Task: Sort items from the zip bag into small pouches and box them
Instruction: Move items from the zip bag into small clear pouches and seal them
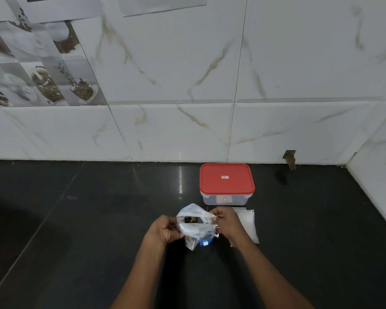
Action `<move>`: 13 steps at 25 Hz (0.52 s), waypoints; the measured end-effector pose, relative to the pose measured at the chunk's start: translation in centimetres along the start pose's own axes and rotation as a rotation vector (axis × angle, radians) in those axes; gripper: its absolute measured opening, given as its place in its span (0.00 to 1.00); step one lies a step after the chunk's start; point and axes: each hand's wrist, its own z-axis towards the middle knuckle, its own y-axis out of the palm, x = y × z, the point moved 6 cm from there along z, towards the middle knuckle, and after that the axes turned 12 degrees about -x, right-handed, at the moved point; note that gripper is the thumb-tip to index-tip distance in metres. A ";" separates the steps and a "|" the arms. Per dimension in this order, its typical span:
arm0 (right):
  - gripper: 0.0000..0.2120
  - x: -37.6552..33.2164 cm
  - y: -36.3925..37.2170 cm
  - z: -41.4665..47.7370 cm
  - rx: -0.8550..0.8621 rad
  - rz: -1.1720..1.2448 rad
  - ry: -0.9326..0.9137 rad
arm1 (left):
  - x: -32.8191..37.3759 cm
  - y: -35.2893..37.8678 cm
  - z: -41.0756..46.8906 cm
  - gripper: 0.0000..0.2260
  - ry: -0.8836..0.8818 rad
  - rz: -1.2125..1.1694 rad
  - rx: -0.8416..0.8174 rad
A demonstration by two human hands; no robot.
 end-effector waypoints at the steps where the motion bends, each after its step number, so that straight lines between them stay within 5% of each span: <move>1: 0.13 0.5 0.0 0.1 -0.021 0.133 0.084 | -0.2 0.2 -0.2 0.11 0.004 0.003 -0.027; 6: 0.12 2.0 0.5 0.4 -0.093 0.719 0.416 | -0.4 0.2 0.5 0.13 0.134 0.229 -0.148; 13: 0.12 1.4 0.0 0.7 0.046 0.470 0.354 | 0.2 1.9 -0.8 0.11 0.607 0.850 -0.182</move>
